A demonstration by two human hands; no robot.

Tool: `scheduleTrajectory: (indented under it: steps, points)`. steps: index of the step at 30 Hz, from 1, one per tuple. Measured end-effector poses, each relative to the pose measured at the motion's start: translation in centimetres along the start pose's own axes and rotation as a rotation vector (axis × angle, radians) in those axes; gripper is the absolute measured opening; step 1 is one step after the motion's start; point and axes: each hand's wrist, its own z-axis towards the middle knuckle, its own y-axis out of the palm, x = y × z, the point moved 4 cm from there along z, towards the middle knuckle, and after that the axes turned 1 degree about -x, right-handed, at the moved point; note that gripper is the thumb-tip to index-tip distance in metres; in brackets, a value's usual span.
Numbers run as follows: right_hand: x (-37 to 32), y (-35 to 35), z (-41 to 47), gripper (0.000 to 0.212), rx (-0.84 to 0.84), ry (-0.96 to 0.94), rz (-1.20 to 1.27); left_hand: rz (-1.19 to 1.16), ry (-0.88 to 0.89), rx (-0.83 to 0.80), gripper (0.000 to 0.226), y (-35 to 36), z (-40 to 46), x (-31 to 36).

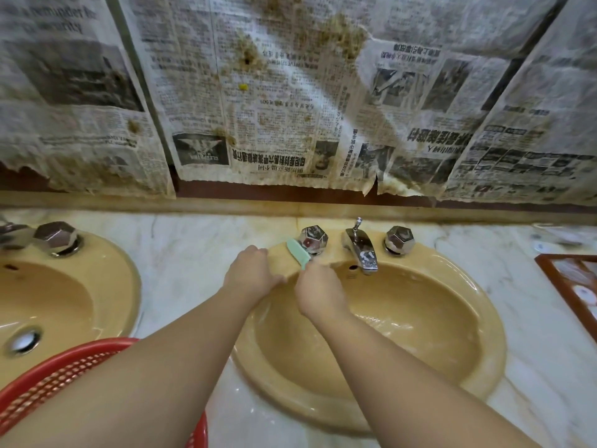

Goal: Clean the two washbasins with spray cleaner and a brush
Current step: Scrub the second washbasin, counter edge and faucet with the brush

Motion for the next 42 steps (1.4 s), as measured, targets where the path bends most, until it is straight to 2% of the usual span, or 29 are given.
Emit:
scheduleTrajectory:
  steps: [4, 9, 14, 20, 25, 28, 34, 36, 38, 42]
  points:
    - [0.8, 0.3, -1.3, 0.028, 0.039, 0.040, 0.041, -0.004, -0.015, -0.008, 0.067, 0.1, 0.3, 0.1]
    - [-2.2, -0.3, 1.5, 0.022, -0.009, -0.032, 0.025, 0.002, -0.021, -0.005, 0.052, 0.1, 0.2, 0.3]
    - [0.4, 0.4, -0.9, 0.026, 0.033, 0.014, -0.027, -0.026, -0.008, 0.014, 0.071, 0.7, 0.2, -0.2]
    - [0.4, 0.4, 0.6, 0.026, 0.013, -0.058, -0.018, -0.016, -0.013, 0.019, 0.072, 0.7, 0.1, 0.0]
    - [1.2, 1.1, -0.3, 0.032, 0.028, -0.055, 0.051, -0.036, -0.021, 0.013, 0.069, 0.4, -0.2, 0.2]
    - [1.5, 1.5, -2.0, 0.034, -0.054, -0.106, 0.134, -0.092, -0.026, -0.004, 0.070, -0.3, -0.5, 0.4]
    - [0.9, -0.1, 0.8, 0.036, -0.048, -0.039, 0.237, -0.216, -0.059, -0.039, 0.087, -1.4, -2.2, -1.6]
    - [-0.3, 0.7, 0.2, 0.037, -0.149, -0.122, 0.192, -0.284, -0.061, -0.017, 0.081, -1.8, -2.8, -1.7]
    - [-0.6, 0.7, -0.1, 0.038, -0.175, -0.141, 0.180, -0.323, -0.071, 0.019, 0.066, -2.2, -3.2, -1.5]
    - [0.4, -1.9, 0.2, 0.033, -0.060, -0.072, 0.224, -0.339, -0.040, 0.089, 0.051, -2.6, -4.0, 0.4]
